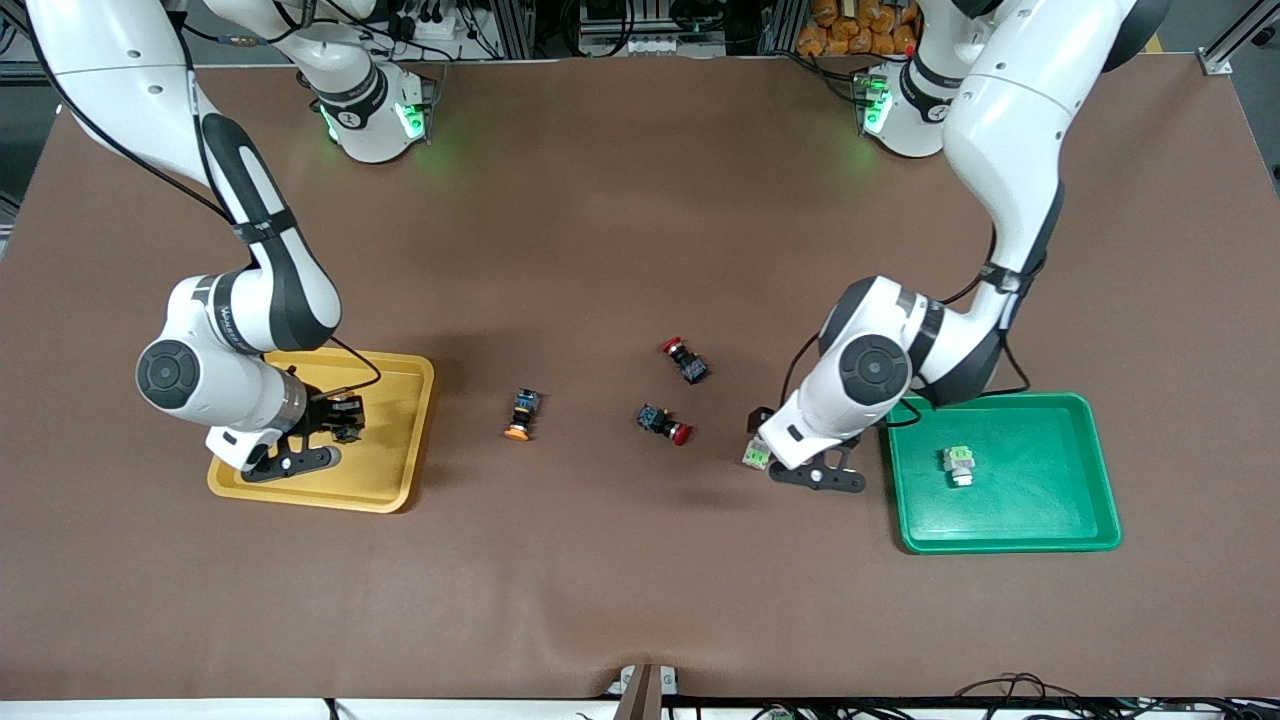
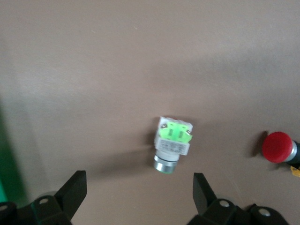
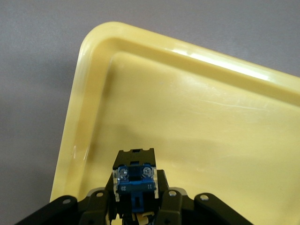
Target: Place green and yellow buttons in trays
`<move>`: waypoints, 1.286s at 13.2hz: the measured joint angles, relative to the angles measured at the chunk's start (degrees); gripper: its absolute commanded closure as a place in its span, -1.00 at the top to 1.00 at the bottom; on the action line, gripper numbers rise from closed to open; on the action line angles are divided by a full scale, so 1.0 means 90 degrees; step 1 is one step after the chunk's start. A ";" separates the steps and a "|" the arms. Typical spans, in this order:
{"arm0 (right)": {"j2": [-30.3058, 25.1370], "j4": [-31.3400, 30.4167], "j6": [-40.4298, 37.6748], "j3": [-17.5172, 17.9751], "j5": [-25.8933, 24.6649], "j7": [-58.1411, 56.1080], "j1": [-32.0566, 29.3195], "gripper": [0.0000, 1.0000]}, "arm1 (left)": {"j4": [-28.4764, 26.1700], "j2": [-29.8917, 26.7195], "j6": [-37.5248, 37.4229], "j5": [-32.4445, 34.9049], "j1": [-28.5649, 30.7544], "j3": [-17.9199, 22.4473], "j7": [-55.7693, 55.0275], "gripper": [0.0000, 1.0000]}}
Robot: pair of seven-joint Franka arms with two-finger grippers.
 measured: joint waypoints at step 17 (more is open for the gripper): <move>0.0659 0.0068 0.0461 0.0012 -0.0017 -0.0199 -0.0005 1.00 | 0.0280 0.0728 0.0815 0.0355 -0.0156 0.0091 0.0024 -1.00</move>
